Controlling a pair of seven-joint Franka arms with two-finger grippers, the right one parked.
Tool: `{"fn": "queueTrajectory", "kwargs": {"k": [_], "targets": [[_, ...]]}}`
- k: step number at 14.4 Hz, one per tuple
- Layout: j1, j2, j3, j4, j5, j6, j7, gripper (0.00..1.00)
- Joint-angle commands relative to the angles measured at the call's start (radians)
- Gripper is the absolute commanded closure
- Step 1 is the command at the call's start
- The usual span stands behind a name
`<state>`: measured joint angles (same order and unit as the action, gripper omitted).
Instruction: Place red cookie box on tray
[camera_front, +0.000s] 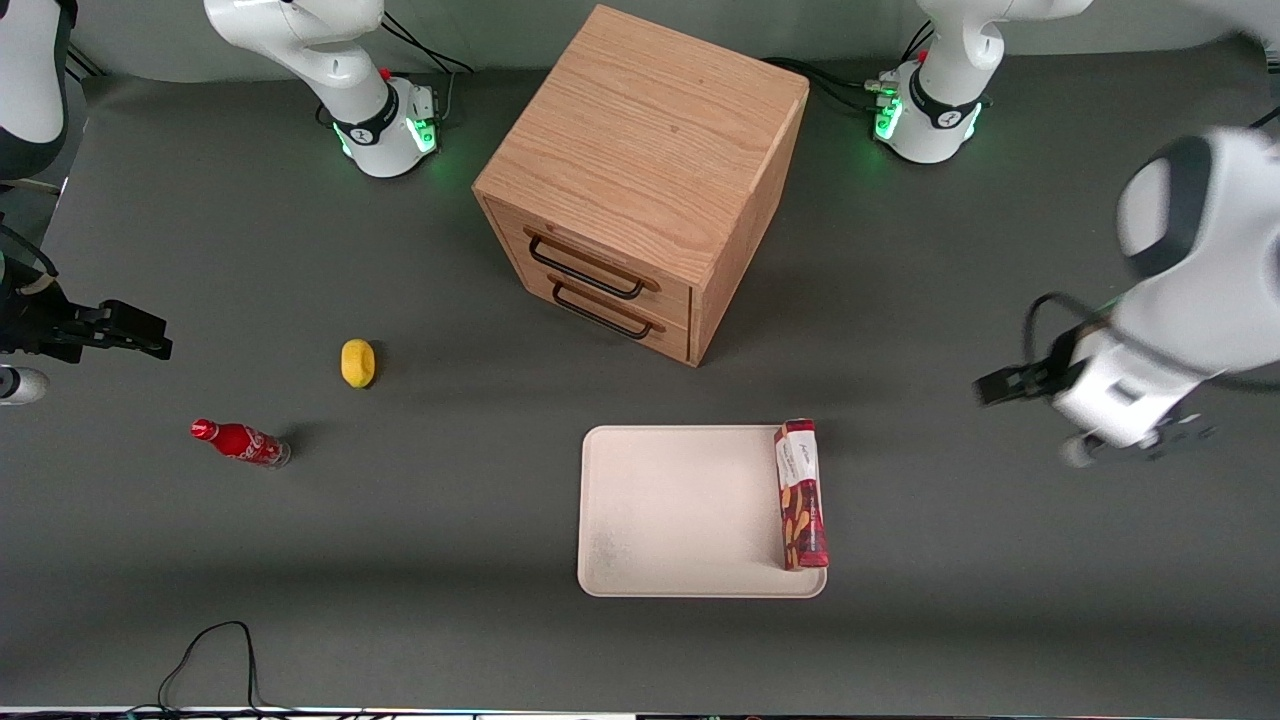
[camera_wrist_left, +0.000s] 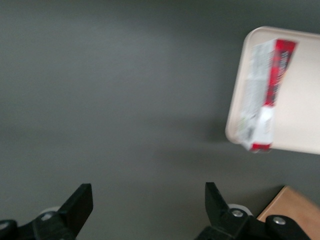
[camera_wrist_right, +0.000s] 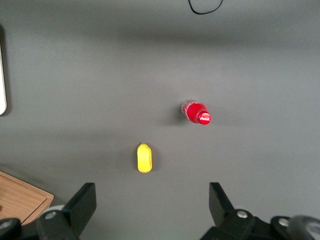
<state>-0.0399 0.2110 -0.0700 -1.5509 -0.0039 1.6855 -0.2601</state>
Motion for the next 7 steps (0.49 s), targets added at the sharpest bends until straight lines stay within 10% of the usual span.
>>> {"fn": "queueTrajectory", "kwargs": {"k": [1,7], "targets": [[0.054,-0.197,-0.007,-0.158,0.012,-0.049,0.109,0.0],[0.11,-0.417,-0.008,-0.322,0.01,-0.096,0.183,0.0]]}}
